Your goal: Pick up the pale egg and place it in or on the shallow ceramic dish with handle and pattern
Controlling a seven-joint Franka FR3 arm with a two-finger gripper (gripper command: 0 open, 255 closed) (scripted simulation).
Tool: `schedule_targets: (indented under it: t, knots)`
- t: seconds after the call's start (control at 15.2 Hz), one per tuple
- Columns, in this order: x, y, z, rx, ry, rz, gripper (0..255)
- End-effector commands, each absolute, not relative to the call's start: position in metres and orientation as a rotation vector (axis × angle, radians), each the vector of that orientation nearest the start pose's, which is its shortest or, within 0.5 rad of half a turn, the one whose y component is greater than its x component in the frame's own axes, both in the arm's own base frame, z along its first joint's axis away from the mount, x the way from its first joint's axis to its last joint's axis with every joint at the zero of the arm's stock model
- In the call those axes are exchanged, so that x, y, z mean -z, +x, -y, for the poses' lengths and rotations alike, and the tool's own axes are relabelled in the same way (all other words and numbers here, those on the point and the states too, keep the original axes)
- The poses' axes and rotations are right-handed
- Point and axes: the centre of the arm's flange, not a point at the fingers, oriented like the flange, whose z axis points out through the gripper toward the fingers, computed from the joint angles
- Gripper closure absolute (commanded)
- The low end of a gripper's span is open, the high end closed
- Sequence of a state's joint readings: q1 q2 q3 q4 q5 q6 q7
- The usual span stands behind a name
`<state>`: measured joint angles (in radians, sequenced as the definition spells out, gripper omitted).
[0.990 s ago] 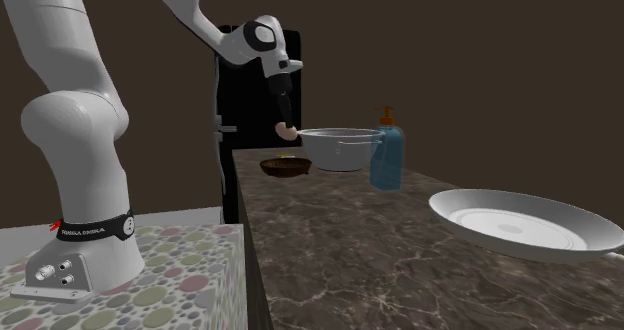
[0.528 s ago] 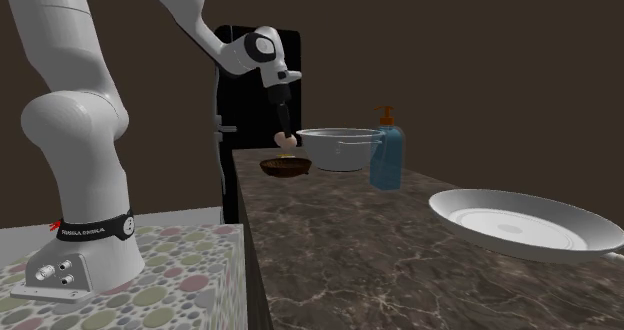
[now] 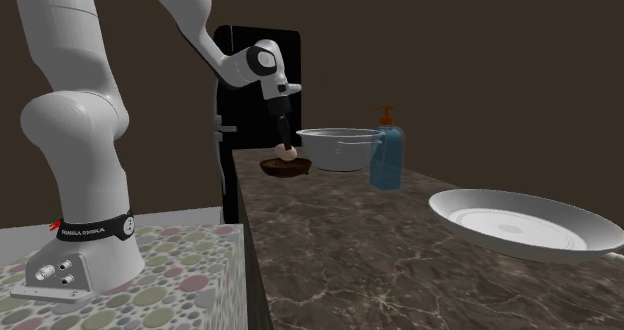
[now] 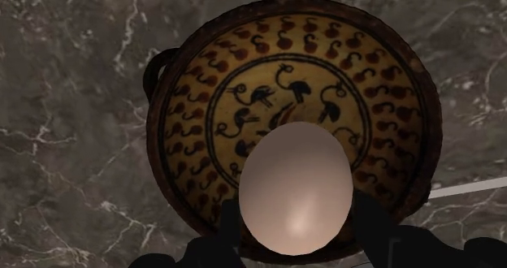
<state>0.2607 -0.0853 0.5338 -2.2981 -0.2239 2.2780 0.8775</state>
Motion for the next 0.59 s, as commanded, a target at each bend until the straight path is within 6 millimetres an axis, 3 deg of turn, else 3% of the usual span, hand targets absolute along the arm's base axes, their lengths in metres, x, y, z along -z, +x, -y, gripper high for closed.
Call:
schedule_targets:
  t: [0.0, 0.4, 0.46, 0.53]
  knots:
    - [-0.3818, 0.3590, -0.3600, 0.317, -3.233, 0.094, 255]
    - [-0.3818, 0.3590, -0.3600, 0.317, -3.233, 0.094, 255]
    - [-0.3818, 0.3590, -0.3600, 0.317, -3.233, 0.094, 0]
    - [-0.3818, 0.3590, -0.3600, 0.317, -3.233, 0.094, 0]
